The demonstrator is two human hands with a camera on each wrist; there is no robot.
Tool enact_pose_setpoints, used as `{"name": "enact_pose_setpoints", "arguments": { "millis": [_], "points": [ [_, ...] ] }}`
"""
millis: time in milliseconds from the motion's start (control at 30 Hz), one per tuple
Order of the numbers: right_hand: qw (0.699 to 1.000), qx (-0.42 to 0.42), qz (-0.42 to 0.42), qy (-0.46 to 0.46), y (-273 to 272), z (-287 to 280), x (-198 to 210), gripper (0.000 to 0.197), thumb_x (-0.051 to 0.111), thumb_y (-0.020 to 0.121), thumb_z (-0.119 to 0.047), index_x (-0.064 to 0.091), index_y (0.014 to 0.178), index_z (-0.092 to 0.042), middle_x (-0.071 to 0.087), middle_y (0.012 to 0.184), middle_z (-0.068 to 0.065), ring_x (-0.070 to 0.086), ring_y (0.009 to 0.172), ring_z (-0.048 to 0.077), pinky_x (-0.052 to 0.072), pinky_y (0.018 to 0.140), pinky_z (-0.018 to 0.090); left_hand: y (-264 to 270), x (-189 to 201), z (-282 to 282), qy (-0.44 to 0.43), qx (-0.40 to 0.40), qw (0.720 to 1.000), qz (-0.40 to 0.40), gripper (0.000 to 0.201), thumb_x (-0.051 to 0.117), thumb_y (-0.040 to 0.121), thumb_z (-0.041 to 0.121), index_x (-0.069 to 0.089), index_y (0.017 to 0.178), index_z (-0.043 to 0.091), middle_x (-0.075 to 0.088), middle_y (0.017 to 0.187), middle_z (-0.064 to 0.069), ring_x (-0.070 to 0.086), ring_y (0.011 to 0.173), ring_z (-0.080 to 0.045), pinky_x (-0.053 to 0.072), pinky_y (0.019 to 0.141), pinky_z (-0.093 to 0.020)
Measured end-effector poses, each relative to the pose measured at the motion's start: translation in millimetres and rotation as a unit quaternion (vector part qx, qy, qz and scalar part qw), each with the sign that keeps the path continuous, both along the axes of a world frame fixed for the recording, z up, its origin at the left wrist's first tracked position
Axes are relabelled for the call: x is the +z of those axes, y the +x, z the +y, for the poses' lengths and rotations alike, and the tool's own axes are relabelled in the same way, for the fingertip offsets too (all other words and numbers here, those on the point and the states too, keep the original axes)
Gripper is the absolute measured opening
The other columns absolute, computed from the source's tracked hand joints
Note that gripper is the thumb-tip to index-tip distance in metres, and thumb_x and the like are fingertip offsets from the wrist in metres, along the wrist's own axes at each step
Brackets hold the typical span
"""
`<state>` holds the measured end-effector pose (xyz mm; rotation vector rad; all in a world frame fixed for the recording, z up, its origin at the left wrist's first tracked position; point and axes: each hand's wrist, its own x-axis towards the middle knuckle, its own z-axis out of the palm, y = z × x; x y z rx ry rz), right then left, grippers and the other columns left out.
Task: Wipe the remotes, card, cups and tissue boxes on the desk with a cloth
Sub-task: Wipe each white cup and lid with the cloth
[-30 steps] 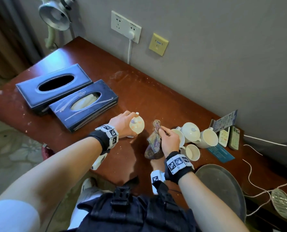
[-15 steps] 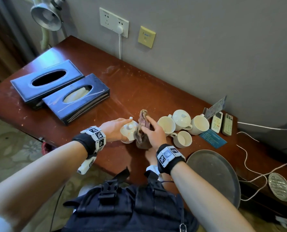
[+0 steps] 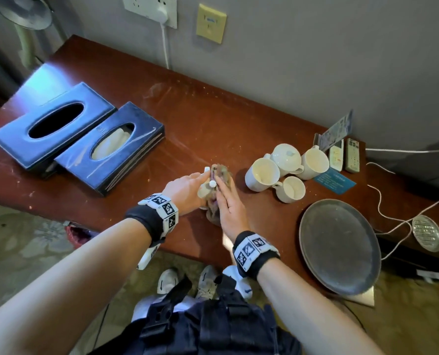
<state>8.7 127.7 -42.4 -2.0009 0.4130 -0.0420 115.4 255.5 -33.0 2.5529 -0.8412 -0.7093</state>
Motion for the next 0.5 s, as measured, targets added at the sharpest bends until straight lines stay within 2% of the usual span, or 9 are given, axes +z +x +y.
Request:
{"name": "enact_pose_setpoints", "arguments": {
  "millis": [67, 167, 200, 300, 400, 500],
  "points": [
    [1.0, -0.02, -0.007, -0.021, -2, 5, -4, 0.042, 0.044, 0.104, -0.027, 0.042, 0.144, -0.041, 0.021, 0.16, -0.013, 0.016, 0.142, -0.007, 0.014, 0.106, 0.001, 2, -1, 1, -0.014, 0.001, 1.0, 0.008, 0.078, 0.069, 0.082, 0.042, 0.03, 0.149, 0.036, 0.055, 0.129, 0.008, 0.061, 0.111, -0.024, 0.052, 0.09, -0.044],
    [0.998, -0.05, -0.024, -0.011, 10, 4, -3, 0.042, 0.05, 0.101, -0.022, 0.049, 0.141, -0.037, 0.034, 0.156, -0.009, 0.03, 0.141, 0.002, 0.024, 0.113, 0.015, 2, -2, 2, -0.035, -0.003, 0.999, 0.019, 0.078, 0.071, 0.081, 0.044, 0.032, 0.148, 0.034, 0.055, 0.126, 0.007, 0.06, 0.108, -0.023, 0.052, 0.09, -0.044],
    [0.998, -0.06, -0.018, 0.001, 16, 1, 0, 0.04, 0.052, 0.101, -0.02, 0.053, 0.138, -0.034, 0.039, 0.153, -0.01, 0.035, 0.138, 0.002, 0.027, 0.112, 0.016, 2, -2, 2, -0.038, -0.004, 0.999, 0.024, 0.079, 0.071, 0.081, 0.046, 0.032, 0.148, 0.034, 0.055, 0.125, 0.007, 0.06, 0.108, -0.023, 0.052, 0.089, -0.043],
    [0.997, -0.062, 0.016, 0.052, 32, -13, 5, 0.037, 0.052, 0.1, -0.014, 0.06, 0.133, -0.026, 0.048, 0.144, -0.013, 0.04, 0.13, -0.001, 0.027, 0.104, 0.005, 4, -1, 1, -0.029, -0.004, 0.999, 0.022, 0.085, 0.071, 0.082, 0.05, 0.028, 0.152, 0.031, 0.052, 0.133, 0.006, 0.058, 0.114, -0.024, 0.051, 0.092, -0.04],
    [0.996, -0.049, 0.032, 0.063, 46, -23, 5, 0.036, 0.049, 0.1, -0.008, 0.064, 0.129, -0.023, 0.05, 0.144, -0.011, 0.041, 0.135, 0.003, 0.027, 0.111, 0.014, 5, -1, 2, -0.017, -0.011, 1.0, 0.014, 0.088, 0.07, 0.083, 0.052, 0.023, 0.155, 0.03, 0.047, 0.143, 0.006, 0.054, 0.121, -0.024, 0.047, 0.097, -0.04],
    [0.998, -0.046, 0.032, 0.041, 39, -20, 6, 0.037, 0.048, 0.1, -0.008, 0.063, 0.13, -0.026, 0.048, 0.145, -0.012, 0.04, 0.135, 0.002, 0.026, 0.114, 0.018, 4, -2, 3, -0.012, -0.009, 1.0, 0.004, 0.087, 0.068, 0.082, 0.056, 0.024, 0.154, 0.034, 0.05, 0.14, 0.007, 0.055, 0.12, -0.025, 0.048, 0.096, -0.04]
  ]
}}
